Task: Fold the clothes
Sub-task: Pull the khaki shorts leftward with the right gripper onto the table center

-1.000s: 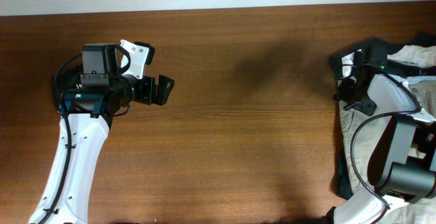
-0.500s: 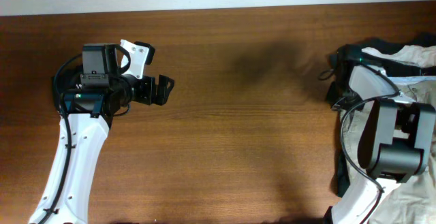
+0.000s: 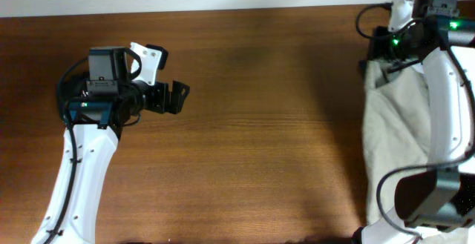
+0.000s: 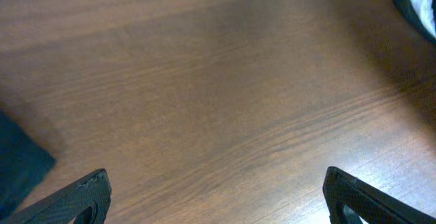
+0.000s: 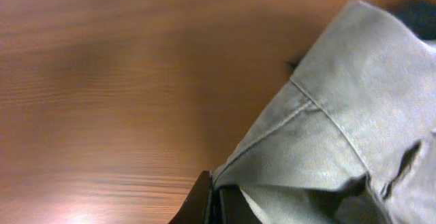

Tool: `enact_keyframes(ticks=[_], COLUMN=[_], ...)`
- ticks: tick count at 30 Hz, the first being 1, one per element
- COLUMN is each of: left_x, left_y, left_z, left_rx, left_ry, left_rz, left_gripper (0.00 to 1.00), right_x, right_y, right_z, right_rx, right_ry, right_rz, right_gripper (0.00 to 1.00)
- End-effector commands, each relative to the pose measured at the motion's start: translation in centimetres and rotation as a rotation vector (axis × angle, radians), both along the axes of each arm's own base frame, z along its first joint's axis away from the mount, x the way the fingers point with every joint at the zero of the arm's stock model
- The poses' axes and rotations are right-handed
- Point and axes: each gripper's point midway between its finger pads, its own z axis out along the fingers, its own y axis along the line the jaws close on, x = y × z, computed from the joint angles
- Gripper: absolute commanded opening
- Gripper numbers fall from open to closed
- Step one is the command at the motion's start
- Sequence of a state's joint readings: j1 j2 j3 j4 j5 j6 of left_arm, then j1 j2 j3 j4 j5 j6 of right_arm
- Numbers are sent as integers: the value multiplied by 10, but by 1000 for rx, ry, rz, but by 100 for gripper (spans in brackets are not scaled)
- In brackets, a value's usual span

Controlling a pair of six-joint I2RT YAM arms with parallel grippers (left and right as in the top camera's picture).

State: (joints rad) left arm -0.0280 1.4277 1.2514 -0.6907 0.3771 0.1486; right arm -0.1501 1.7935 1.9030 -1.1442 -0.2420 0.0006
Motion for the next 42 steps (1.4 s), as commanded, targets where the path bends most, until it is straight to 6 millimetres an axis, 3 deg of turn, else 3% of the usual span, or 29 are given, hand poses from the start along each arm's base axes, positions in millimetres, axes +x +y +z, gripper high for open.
enact_keyframes(ticks=[1,3,4,5,6,7,8,9,10,11,13,16,18,20,22,25,26,27,28,30,32,33,34,35,36,37,39,42], left_x=[5,1,-2,-6,-10,-13,-17,-18,-19,-19,-25,-32,-29,-16,-5,8,11,17,25,30,37,42,46,48,51,54,57,68], left_y=[22,41,48,62,75,80,83,83,83,81,60,36,20,-8,-54,-97,-104,-112,-125,-141,-153,-161,-173,-178,-188,-193,-198,-203], left_z=[75,114,123,130,135,139,144,146,145,142,131,132,126,95,51,-15,-29,-43,-60,-77,-80,-83,-89,-93,-106,-119,-145,-172], left_rx=[31,36,39,54,73,79,82,88,88,87,45,-59,-91,-106,-112,-26,-17,-11,-9,-10,-12,-1,8,7,11,12,17,23], left_ry=[-196,-294,-316,-335,-347,-358,-375,-382,-378,-364,-312,-286,-264,-164,-39,109,129,141,146,147,114,82,46,40,35,41,62,46], left_rz=[70,119,140,182,225,240,250,246,244,240,167,75,18,-51,-161,-228,-241,-254,-277,-306,-326,-345,-383,-391,-412,-419,-426,-436], left_gripper=[99,99,99,99,99,99,99,99,99,99,99,99,99,99,99,99,96,82,81,97,97,89,57,43,37,39,64,66], right_x=[-9,-34,-50,-81,-104,-120,-125,-120,-111,-97,-68,-57,-61,-67,-76,-87,-90,-91,-91,-92,-94,-94,-94,-95,-95,-95,-95,-94], right_y=[121,225,266,326,359,377,381,376,363,343,282,208,176,145,123,107,104,102,101,101,100,100,100,100,100,100,99,100], right_z=[35,33,30,22,10,0,-3,4,13,25,65,108,133,154,167,165,160,155,151,147,144,143,143,142,142,142,139,127], right_rx=[156,166,170,177,142,74,25,-14,-29,-38,-10,21,70,79,75,64,60,55,52,49,44,41,41,41,41,41,39,34], right_ry=[-80,-85,-85,-70,-53,-47,-58,-89,-107,-121,-178,-228,-275,-328,-357,-329,-307,-282,-267,-249,-233,-229,-228,-227,-226,-224,-211,-164], right_rz=[286,529,616,759,824,852,843,790,727,636,465,282,229,162,113,76,69,62,61,61,59,57,57,57,57,57,57,58], right_gripper=[4,4,4,4,12,34,50,60,63,64,66,73,74,76,79,81,81,81,81,81,81,81,82,82,82,81,81,81])
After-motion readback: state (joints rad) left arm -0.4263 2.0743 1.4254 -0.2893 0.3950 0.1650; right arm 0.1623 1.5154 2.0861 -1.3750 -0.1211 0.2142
